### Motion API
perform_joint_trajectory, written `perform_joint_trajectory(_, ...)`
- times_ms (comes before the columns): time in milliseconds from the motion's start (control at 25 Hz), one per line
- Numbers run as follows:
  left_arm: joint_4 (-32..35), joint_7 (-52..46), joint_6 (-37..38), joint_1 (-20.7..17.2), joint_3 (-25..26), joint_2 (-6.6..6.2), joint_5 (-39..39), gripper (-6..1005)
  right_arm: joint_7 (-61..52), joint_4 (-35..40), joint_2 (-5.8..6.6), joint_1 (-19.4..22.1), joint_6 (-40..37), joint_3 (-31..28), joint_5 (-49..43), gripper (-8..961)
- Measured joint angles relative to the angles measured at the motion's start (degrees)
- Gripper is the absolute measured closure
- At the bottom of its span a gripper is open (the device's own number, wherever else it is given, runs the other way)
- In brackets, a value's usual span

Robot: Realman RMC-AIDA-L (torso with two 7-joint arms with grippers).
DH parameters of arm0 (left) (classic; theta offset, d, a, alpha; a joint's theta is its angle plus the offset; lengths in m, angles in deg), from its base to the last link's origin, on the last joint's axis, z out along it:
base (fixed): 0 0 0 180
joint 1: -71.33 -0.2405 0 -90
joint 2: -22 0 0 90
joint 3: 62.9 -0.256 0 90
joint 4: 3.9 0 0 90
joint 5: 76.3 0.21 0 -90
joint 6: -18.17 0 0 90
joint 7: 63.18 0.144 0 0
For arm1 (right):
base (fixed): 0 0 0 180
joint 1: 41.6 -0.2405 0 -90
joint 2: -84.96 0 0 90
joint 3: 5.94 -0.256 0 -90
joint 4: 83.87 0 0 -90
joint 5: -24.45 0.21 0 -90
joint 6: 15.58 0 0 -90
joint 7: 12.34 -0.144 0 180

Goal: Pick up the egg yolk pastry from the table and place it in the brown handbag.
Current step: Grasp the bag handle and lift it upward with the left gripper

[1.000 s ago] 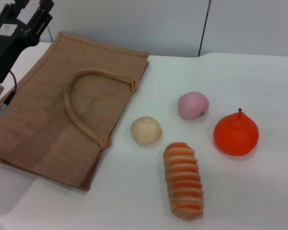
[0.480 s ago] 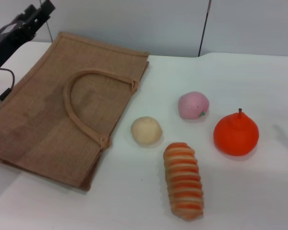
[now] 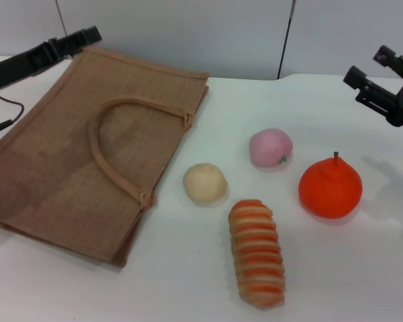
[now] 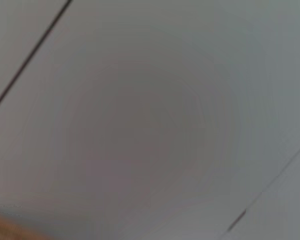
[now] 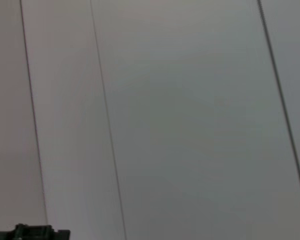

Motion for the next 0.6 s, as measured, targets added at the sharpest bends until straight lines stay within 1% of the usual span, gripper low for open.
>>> perform_joint_trajectory(120,4.24,-7.57,0.03,1.34,0.0,-0.01,8.53,286,-1.07,0.61,0.0,-0.47,0.11,0.43,-1.08,76)
perform_joint_trajectory(160,6.6,-12.88,-0.04,2.42,-0.01,-0.02,14.83,287,-1.19,0.67,0.0,-0.56,0.11,0.5,-1.24,76)
perform_joint_trajectory(200,6.6,-12.88,-0.04,2.42,-0.01,-0.02,14.83,289,-1.26,0.72,0.0,-0.65,0.11,0.59,-1.36,76)
perform_joint_trajectory(360,9.93,-20.51,-0.6,5.01,-0.04,-0.2,26.13,296,-1.32,0.75,0.0,-0.92,0.11,0.88,-1.46,76)
perform_joint_trajectory(440,10.26,-22.67,-0.65,5.87,-0.58,-0.51,29.32,300,-1.33,0.76,0.0,-0.92,0.11,0.88,-1.47,76)
perform_joint_trajectory(600,10.39,-26.85,-0.78,6.23,-5.45,-1.53,31.6,378,-1.35,0.79,0.0,-0.94,0.19,0.88,-1.47,76)
